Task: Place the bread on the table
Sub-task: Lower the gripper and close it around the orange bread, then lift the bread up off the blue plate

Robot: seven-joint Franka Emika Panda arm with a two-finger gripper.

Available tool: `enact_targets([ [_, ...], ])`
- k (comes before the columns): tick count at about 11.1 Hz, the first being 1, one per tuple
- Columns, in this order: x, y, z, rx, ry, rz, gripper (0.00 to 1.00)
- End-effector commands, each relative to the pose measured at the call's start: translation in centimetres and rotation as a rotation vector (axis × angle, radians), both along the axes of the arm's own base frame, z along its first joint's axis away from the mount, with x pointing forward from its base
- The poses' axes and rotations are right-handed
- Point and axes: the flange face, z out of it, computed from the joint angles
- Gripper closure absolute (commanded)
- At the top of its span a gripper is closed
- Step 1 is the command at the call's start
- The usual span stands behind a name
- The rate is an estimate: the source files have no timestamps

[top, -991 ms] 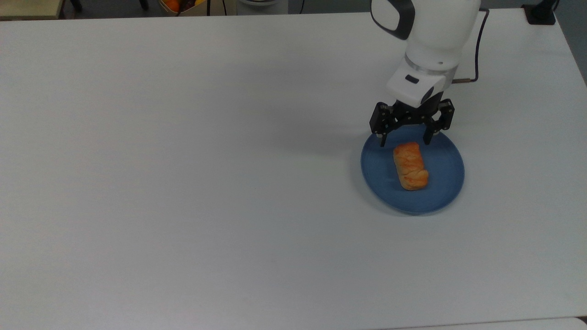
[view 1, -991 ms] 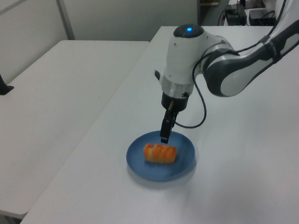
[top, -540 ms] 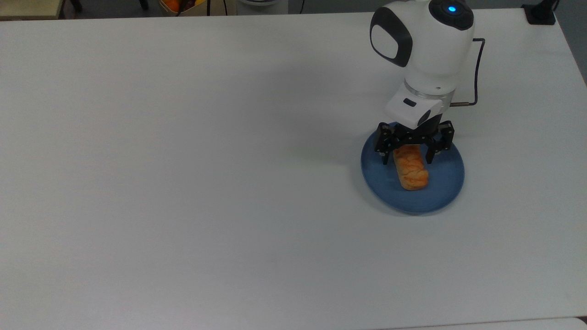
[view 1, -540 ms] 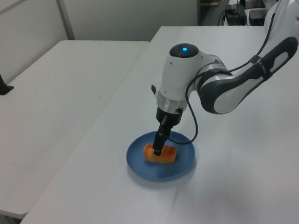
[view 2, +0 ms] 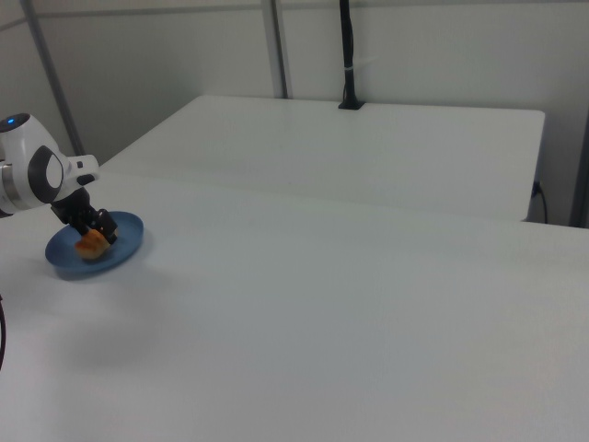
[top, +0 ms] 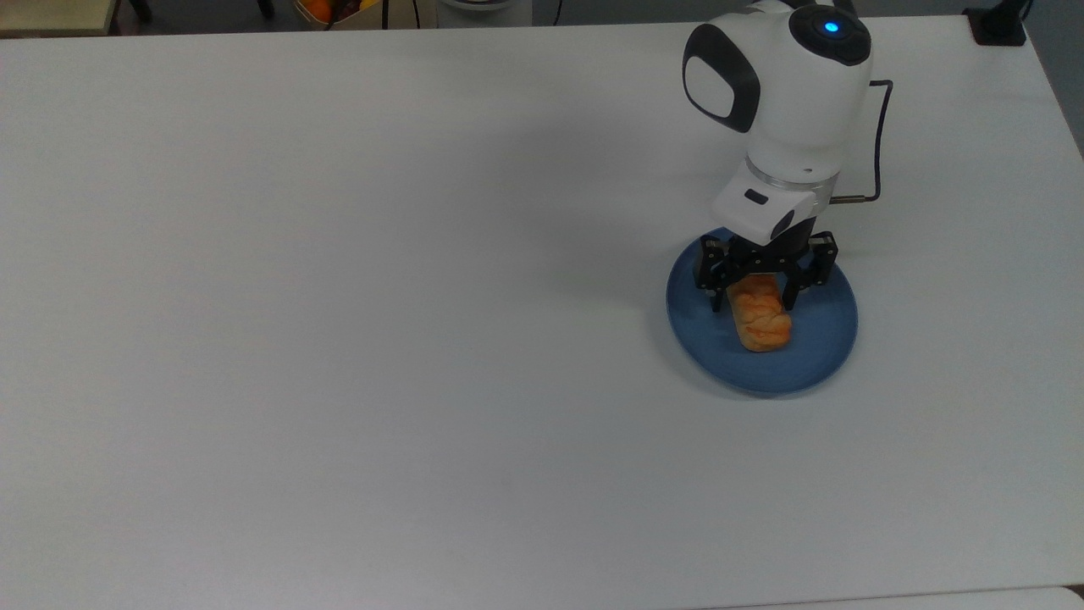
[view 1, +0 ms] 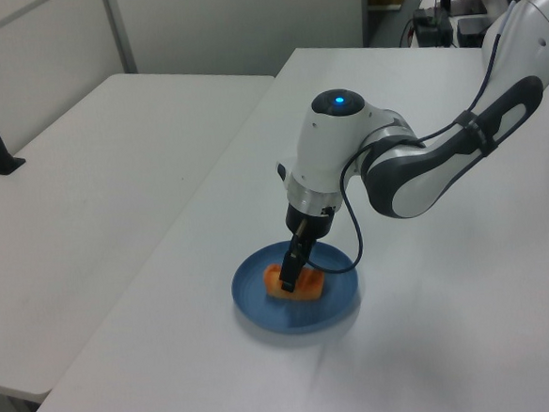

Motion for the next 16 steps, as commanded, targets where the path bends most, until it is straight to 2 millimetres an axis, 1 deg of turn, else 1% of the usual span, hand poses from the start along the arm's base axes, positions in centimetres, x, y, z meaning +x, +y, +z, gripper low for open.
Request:
enact_targets([
  [1, 0.3, 0.7, 0.3, 0.003, -0.034, -0.004, 0.37],
  [2, 0.2, 0.7, 0.3, 0.002, -0.033, -0.004, 0.49],
  [5, 0.2, 0.8, 0.5, 0.003, -0.034, -0.003, 0.78],
  [6, 0.2, 0.7, 0.8, 0.004, -0.035, -0.004, 0.82],
  [7, 0.1, 0.8, 1.5, 0.008, -0.038, -0.004, 0.84],
  [9, -0.2, 0.7, 3.8, 0.018, -0.057, -0.002, 0.84],
  [11, -0.8, 0.3, 5.7, 0.006, -0.039, -0.011, 0.84],
  [12, -1.1, 0.0, 7.1, -0.001, -0.033, -0.017, 0.84],
  [13, -1.4, -0.4, 8.6, -0.008, -0.022, -0.025, 0.84],
  [15, -2.5, -2.0, 11.6, -0.011, -0.021, -0.036, 0.84],
  [16, -3.0, -2.9, 12.7, -0.013, -0.02, -0.038, 0.84],
])
